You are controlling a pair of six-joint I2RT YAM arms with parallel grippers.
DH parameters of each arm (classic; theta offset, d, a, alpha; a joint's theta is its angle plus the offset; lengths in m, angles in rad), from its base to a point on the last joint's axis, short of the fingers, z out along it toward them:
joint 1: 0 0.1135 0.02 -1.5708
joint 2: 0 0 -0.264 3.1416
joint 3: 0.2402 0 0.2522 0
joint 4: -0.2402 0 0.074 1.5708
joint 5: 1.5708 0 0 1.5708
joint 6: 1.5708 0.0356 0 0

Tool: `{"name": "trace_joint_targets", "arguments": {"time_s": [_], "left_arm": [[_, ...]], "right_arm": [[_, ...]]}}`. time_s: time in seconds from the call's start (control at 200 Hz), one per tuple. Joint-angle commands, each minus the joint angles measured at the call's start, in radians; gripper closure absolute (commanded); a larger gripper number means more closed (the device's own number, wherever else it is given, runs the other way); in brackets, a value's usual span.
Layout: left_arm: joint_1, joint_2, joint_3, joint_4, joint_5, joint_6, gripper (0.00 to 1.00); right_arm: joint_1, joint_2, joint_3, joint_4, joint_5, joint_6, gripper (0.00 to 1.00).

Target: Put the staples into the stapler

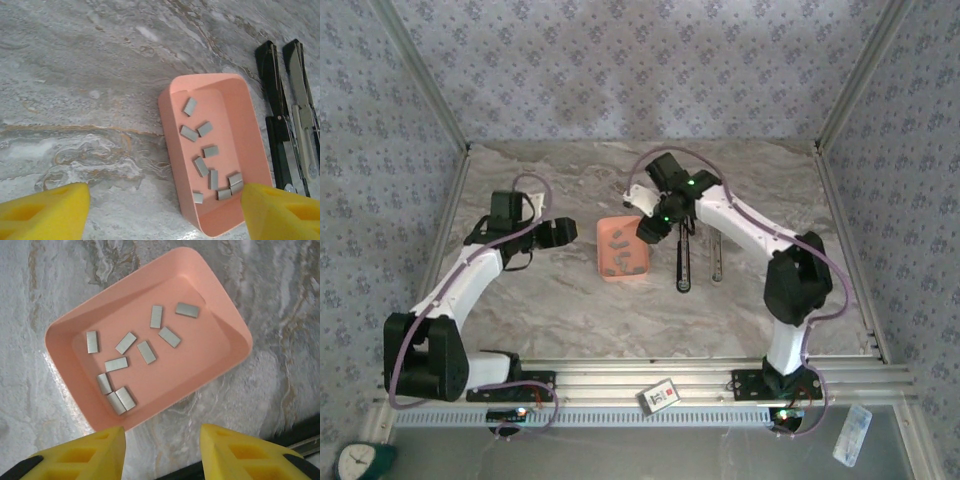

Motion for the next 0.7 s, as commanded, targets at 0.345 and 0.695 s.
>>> {"name": "trace_joint_targets", "arguments": {"time_s": [0.345, 0.695], "left_arm": [[0.092, 0.029, -0.058, 0.092, 0.053, -0.031, 0.21], [0.134, 0.038, -0.077, 0.119, 0.064, -0.049, 0.21]], "right_arm": [[0.069, 0.285, 0.207, -0.174, -0.02, -0.449, 0.59], [0.058, 0.435, 0.332, -0.186, -0.125, -0.557, 0.63]]}}
